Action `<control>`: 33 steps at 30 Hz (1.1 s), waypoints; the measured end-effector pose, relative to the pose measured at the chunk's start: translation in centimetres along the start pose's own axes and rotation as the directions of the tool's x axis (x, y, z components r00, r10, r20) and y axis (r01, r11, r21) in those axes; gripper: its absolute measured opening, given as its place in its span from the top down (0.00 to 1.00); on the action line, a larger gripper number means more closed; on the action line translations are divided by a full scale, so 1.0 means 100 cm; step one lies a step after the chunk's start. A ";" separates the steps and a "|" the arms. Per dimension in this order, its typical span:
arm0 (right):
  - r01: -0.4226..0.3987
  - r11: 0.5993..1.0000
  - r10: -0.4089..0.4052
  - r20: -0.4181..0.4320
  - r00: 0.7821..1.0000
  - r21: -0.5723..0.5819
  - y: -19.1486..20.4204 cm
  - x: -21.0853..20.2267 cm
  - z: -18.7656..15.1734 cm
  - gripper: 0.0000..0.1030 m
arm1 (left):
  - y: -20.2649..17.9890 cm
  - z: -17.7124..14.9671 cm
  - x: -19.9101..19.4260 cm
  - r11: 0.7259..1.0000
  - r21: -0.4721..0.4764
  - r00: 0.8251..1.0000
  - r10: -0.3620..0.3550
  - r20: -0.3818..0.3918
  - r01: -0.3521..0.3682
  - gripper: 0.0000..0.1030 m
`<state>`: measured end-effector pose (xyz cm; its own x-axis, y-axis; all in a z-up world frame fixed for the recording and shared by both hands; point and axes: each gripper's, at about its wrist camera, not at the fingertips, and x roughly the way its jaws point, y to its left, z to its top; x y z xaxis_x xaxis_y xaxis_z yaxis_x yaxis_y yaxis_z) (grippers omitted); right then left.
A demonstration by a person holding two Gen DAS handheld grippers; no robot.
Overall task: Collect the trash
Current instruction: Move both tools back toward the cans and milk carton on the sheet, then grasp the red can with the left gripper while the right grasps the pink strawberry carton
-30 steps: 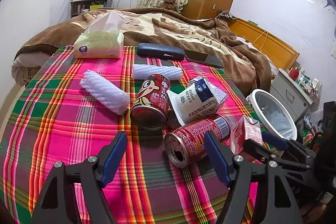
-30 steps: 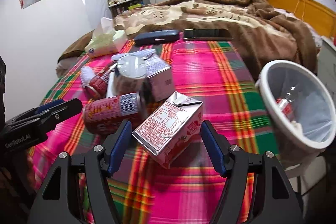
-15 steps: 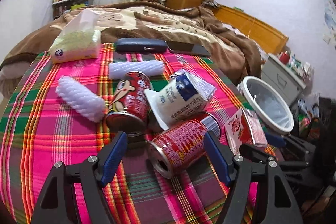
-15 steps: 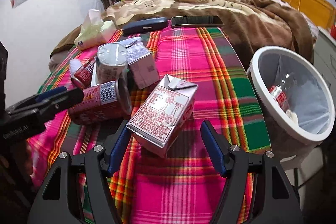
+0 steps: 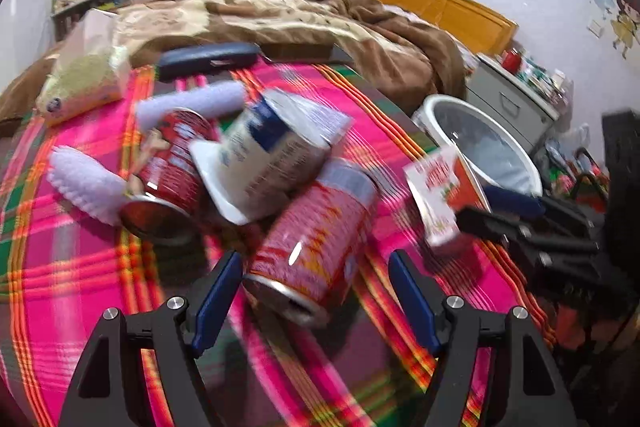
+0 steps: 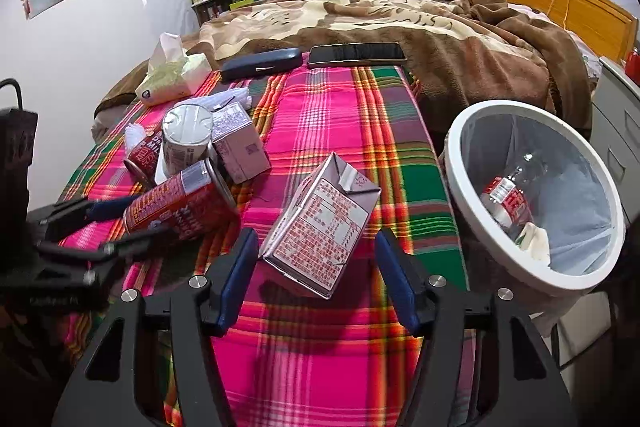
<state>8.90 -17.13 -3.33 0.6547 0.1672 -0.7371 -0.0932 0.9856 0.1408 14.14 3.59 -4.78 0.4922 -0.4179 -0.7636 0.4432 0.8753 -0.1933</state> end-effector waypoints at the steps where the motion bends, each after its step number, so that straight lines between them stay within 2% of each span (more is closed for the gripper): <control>1: -0.004 1.000 0.004 0.000 1.000 -0.003 -0.001 0.000 0.001 0.43 | -0.003 -0.001 0.000 1.000 0.005 1.000 0.000 -0.004 0.000 0.27; 4: -0.020 1.000 0.020 -0.009 1.000 0.005 -0.007 0.003 0.003 0.43 | -0.003 0.004 -0.002 1.000 0.004 1.000 0.004 0.014 -0.004 0.27; 7: 0.006 1.000 -0.005 -0.021 1.000 0.023 -0.013 0.006 0.004 0.43 | 0.002 0.012 0.001 0.999 -0.015 0.999 0.037 0.021 -0.037 0.27; 12: -0.026 0.998 0.028 -0.045 0.999 0.052 -0.020 0.014 0.004 0.43 | -0.003 0.019 0.017 0.999 0.015 0.999 0.041 -0.007 -0.041 0.27; 20: -0.031 0.999 0.033 -0.055 0.998 0.027 -0.016 0.021 0.006 0.40 | 0.006 0.023 0.034 0.998 -0.041 0.999 0.043 -0.024 -0.043 0.27; 23: -0.028 0.999 0.029 -0.053 0.998 0.023 -0.017 0.020 0.006 0.40 | 0.010 0.023 0.035 0.997 -0.063 0.999 0.048 -0.018 -0.049 0.33; 25: -0.031 0.999 0.033 -0.057 0.998 0.032 -0.019 0.019 0.007 0.40 | 0.012 0.023 0.035 0.997 -0.071 0.999 0.038 -0.018 -0.039 0.47; 30: -0.041 0.998 0.044 -0.052 0.998 0.048 -0.020 0.022 0.008 0.40 | 0.014 0.019 0.033 0.994 -0.096 0.999 0.048 -0.015 -0.049 0.48; 33: -0.060 0.998 0.062 -0.049 0.997 0.035 -0.016 0.023 0.008 0.48 | 0.017 0.013 0.029 0.989 -0.144 0.999 0.043 -0.011 -0.044 0.48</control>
<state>11.09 -18.33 -4.71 0.6100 0.2289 -0.7586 -0.1060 0.9723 0.2082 17.28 3.52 -6.48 0.5030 -0.3769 -0.7778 0.3087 0.9189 -0.2456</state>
